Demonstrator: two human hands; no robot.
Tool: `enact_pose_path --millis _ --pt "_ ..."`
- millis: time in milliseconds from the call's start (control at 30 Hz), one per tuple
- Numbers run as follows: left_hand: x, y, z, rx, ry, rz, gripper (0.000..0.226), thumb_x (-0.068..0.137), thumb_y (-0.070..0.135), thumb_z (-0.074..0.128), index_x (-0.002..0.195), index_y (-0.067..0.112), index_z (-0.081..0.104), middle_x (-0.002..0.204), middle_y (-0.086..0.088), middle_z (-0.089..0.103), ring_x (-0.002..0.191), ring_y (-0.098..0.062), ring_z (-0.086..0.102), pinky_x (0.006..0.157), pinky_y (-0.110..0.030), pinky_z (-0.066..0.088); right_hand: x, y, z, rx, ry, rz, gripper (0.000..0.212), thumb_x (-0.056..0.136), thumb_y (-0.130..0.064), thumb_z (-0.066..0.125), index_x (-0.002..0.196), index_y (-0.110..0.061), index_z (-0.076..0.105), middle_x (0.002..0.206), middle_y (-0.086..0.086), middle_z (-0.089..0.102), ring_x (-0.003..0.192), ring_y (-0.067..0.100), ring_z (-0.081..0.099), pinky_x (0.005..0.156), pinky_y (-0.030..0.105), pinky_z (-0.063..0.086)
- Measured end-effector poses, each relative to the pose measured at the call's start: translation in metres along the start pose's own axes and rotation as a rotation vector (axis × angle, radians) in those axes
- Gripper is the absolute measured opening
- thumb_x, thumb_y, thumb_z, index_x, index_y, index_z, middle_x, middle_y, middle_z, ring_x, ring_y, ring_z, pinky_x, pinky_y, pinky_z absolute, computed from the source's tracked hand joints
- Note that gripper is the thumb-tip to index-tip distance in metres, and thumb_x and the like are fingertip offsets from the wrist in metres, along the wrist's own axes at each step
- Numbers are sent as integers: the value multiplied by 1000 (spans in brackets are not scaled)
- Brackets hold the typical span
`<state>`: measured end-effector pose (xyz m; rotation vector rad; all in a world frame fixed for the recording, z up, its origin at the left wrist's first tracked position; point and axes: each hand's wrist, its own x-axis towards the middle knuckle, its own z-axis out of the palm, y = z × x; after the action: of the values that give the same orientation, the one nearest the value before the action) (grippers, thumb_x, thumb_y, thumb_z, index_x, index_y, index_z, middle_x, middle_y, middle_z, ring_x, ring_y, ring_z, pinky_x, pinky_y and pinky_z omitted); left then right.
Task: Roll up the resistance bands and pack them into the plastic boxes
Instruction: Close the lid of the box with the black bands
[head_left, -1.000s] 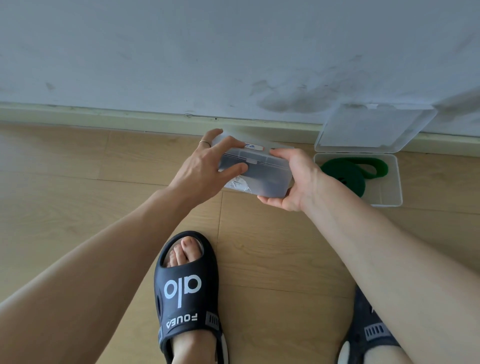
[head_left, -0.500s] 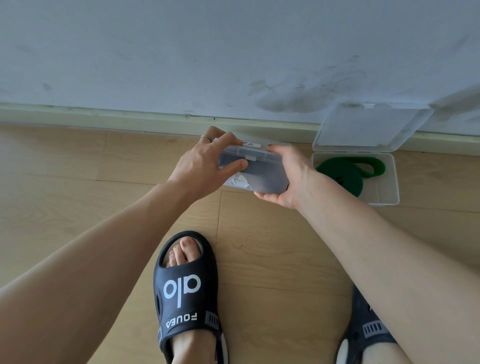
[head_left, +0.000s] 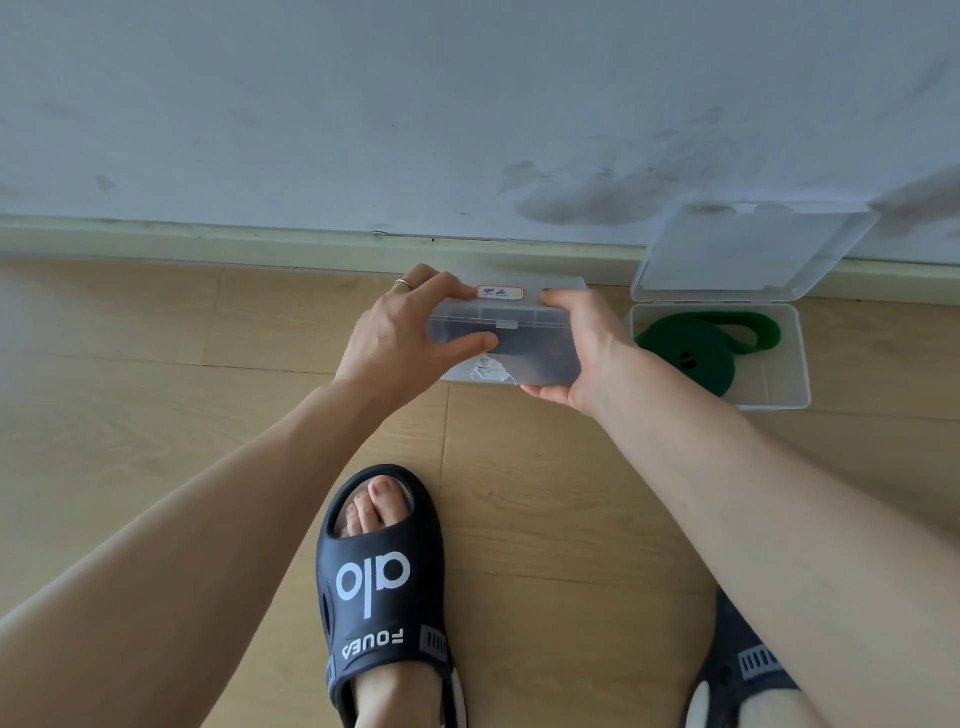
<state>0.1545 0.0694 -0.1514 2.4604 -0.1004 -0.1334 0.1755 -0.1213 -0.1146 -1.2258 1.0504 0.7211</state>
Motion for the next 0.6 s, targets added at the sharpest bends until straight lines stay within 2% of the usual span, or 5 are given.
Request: enact_pose_path --millis 133,367,500,533,600 --pt "-7 -13 -3 -152 -42 -70 56 77 57 79 123 30 64 137 14 52 110 -15 61 77 -40 62 4 8 -3 -26 1 -41 20 90 -33 71 103 -21 62 110 11 64 97 28 65 88 50 60" --pt "-5 6 -4 77 34 -14 44 88 51 72 119 21 64 126 10 61 100 -19 62 73 -43 57 1 3 4 25 7 -15 15 92 -30 67 96 -20 58 103 11 60 92 27 63 93 51 58" --pt "-3 4 -4 398 43 130 42 97 55 56 119 20 62 127 3 66 125 -30 57 114 -53 35 2 -3 7 38 4 22 14 93 -29 64 97 -17 58 103 12 61 92 28 63 95 51 57" --pt "-1 5 -4 467 55 182 40 99 53 54 118 18 63 126 1 67 133 -32 51 120 -56 24 3 -5 7 42 4 26 15 93 -29 64 100 -17 59 104 12 62 93 29 64 94 51 57" --pt "1 7 -4 476 58 281 38 100 45 54 118 13 63 124 -4 68 131 -35 52 118 -51 30 5 -6 9 43 10 34 21 91 -30 64 108 -17 61 109 13 64 98 30 66 92 50 58"
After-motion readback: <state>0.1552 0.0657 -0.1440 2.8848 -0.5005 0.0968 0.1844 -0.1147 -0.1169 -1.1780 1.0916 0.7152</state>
